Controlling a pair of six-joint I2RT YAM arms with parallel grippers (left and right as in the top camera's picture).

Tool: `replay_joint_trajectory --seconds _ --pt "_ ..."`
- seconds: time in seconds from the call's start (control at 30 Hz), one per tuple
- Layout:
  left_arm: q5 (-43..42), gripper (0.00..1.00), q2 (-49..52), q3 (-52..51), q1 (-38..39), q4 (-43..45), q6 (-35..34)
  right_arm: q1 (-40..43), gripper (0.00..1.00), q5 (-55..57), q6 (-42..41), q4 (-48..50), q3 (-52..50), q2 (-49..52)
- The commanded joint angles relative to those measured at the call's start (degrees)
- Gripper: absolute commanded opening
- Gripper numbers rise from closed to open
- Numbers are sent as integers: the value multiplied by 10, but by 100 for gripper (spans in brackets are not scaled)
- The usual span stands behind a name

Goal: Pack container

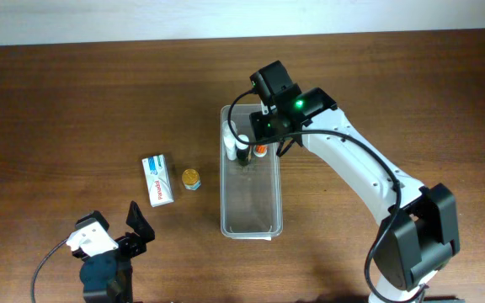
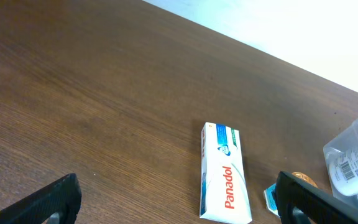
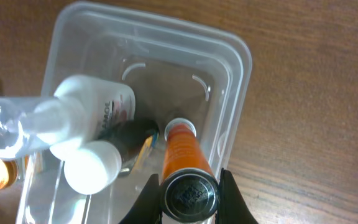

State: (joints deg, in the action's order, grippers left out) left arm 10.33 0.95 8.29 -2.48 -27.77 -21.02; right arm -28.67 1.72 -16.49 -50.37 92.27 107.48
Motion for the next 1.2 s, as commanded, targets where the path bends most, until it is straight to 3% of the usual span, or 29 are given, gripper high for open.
replay_joint_trajectory --seconds 0.0,0.13,0.2,0.23,0.5,0.7,0.93,1.17 --pt "-4 99 -5 -4 2 2 -6 -3 9 15 -3 14 12 4" --pt "-4 99 -5 -4 2 2 -6 -3 12 15 -3 18 12 4" --pt "-4 99 -5 -4 2 2 -6 -3 35 15 -3 19 12 4" --pt "-4 99 -6 -4 2 2 -6 -3 38 15 -3 18 12 4" --pt "-4 99 -5 -4 2 2 -6 -2 46 15 -3 -14 31 -24" --pt "-4 99 -5 -4 2 2 -6 25 54 18 -3 -93 78 -109" --pt "-4 99 -5 -4 2 2 -6 153 66 20 -9 -180 79 -208" --pt "-4 100 -5 -4 2 2 -6 322 90 14 -27 -258 74 -207"
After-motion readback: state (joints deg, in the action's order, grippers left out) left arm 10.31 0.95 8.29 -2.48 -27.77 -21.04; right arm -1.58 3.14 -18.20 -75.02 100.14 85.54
